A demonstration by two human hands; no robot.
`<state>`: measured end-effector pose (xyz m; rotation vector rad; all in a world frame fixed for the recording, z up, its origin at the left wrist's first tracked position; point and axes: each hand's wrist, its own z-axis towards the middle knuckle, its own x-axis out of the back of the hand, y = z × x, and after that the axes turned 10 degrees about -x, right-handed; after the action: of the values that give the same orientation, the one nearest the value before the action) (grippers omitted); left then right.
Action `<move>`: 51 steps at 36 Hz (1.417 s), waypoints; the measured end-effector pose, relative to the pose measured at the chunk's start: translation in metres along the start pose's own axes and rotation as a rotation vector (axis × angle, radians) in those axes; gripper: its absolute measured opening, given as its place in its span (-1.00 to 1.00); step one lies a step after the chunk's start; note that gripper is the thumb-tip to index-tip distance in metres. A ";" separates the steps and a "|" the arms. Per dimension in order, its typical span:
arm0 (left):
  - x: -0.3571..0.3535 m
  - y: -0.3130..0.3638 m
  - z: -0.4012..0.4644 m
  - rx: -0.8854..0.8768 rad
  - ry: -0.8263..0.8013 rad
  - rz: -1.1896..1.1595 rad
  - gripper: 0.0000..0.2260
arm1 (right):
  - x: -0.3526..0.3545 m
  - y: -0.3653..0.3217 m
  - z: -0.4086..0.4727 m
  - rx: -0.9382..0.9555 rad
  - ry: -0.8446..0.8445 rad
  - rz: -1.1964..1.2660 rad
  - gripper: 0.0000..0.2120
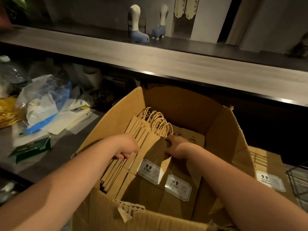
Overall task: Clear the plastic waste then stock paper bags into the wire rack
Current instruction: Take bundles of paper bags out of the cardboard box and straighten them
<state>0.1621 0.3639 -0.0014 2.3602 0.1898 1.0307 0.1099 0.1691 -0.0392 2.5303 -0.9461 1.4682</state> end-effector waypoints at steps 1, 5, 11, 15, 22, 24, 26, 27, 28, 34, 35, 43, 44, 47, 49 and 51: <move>0.000 0.000 0.000 -0.006 0.006 -0.004 -0.59 | 0.002 0.000 0.000 0.005 0.007 0.008 -0.53; 0.000 0.001 0.000 -0.030 0.011 0.006 -0.58 | 0.007 0.002 0.001 0.009 0.021 0.061 -0.59; 0.000 0.002 -0.001 -0.047 0.038 0.009 -0.61 | 0.014 0.003 0.000 0.040 -0.003 0.134 -0.52; 0.001 0.002 -0.001 -0.044 0.052 -0.024 -0.57 | 0.020 0.005 -0.001 0.034 -0.033 0.214 -0.52; 0.002 0.007 -0.004 -0.121 0.006 -0.299 -0.49 | 0.037 0.010 -0.013 0.136 -0.066 0.554 -0.68; 0.002 0.009 -0.005 -0.192 0.003 -0.373 -0.65 | 0.045 0.010 -0.019 0.215 -0.019 0.693 -0.69; 0.004 0.011 -0.004 -0.275 0.049 -0.452 -0.65 | 0.055 0.009 -0.026 0.331 0.058 0.848 -0.65; 0.005 0.012 -0.005 -0.301 0.075 -0.500 -0.63 | 0.059 0.009 -0.029 0.384 0.097 0.925 -0.60; 0.006 0.012 -0.004 -0.320 0.096 -0.550 -0.62 | 0.063 0.009 -0.032 0.421 0.130 0.991 -0.53; 0.001 0.017 -0.005 -0.395 0.116 -0.620 -0.75 | 0.066 0.010 -0.034 0.419 0.184 1.137 -0.16; 0.002 0.016 -0.006 -0.409 0.130 -0.629 -0.76 | 0.065 0.009 -0.035 0.409 0.155 1.178 -0.15; 0.009 0.018 -0.013 -0.512 0.387 -0.756 -0.73 | 0.059 -0.001 -0.045 0.545 -0.186 1.252 -0.70; 0.009 0.019 -0.014 -0.521 0.398 -0.783 -0.74 | 0.059 -0.001 -0.045 0.578 -0.195 1.292 -0.70; 0.007 0.018 -0.014 -0.521 0.409 -0.769 -0.71 | 0.060 -0.002 -0.044 0.657 -0.190 1.341 -0.70; 0.005 0.018 -0.013 -0.507 0.411 -0.714 -0.68 | 0.058 -0.001 -0.043 0.658 -0.185 1.314 -0.68; 0.003 0.019 -0.013 -0.510 0.454 -0.661 -0.74 | 0.057 -0.001 -0.042 0.646 -0.178 1.281 -0.66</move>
<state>0.1534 0.3545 0.0179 1.4268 0.7251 1.0865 0.0985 0.1575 0.0299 2.4151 -2.8582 1.9985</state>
